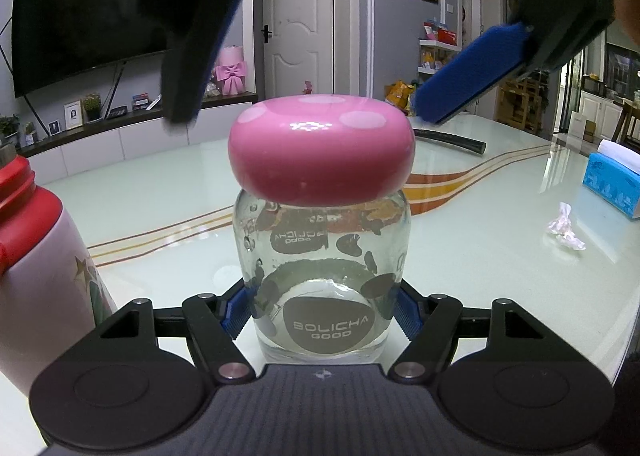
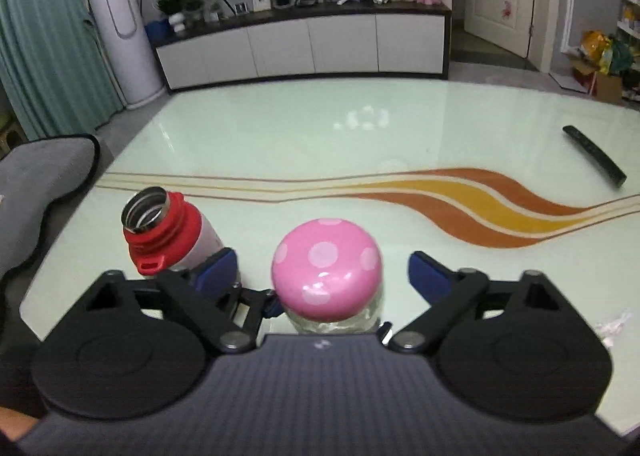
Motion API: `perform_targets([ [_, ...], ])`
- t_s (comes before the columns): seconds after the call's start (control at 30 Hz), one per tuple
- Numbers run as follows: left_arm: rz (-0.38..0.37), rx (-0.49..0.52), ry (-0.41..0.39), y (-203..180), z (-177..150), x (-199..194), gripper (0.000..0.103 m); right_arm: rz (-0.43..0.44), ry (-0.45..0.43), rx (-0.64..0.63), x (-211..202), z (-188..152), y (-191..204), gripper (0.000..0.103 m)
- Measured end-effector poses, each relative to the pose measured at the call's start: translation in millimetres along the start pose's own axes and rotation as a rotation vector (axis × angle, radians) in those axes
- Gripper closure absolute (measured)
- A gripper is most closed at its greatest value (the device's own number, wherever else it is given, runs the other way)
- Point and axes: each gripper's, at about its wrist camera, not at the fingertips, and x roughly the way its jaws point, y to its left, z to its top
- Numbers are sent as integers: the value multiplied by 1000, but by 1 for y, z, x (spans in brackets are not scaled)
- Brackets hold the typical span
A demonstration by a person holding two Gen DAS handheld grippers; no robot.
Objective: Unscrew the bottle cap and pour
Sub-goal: 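Twist the pink lid and lift it off the jar with the right gripper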
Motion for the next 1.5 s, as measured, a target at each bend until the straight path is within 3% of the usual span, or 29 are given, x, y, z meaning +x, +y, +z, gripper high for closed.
perform_targets([
  [0.27, -1, -1, 2, -1, 1, -1, 30, -61, 5, -51, 9, -2, 6, 38],
  [0.53, -2, -1, 3, 1, 2, 0, 30, -22, 15, -93, 10, -5, 2, 38],
  [0.77, -2, -1, 4, 2, 1, 0, 30, 85, 13, -277, 6, -4, -5, 38],
  [1.0, -3, 0, 5, 0, 2, 3, 30, 276, 62, -419, 7, 9, -26, 38],
  [1.2, -5, 0, 6, 0, 3, 3, 30, 333, 42, -561, 2, 11, -24, 38],
  [1.5, -4, 3, 3, -2, -7, -2, 30, 396, 15, -575, -4, 18, -35, 38],
])
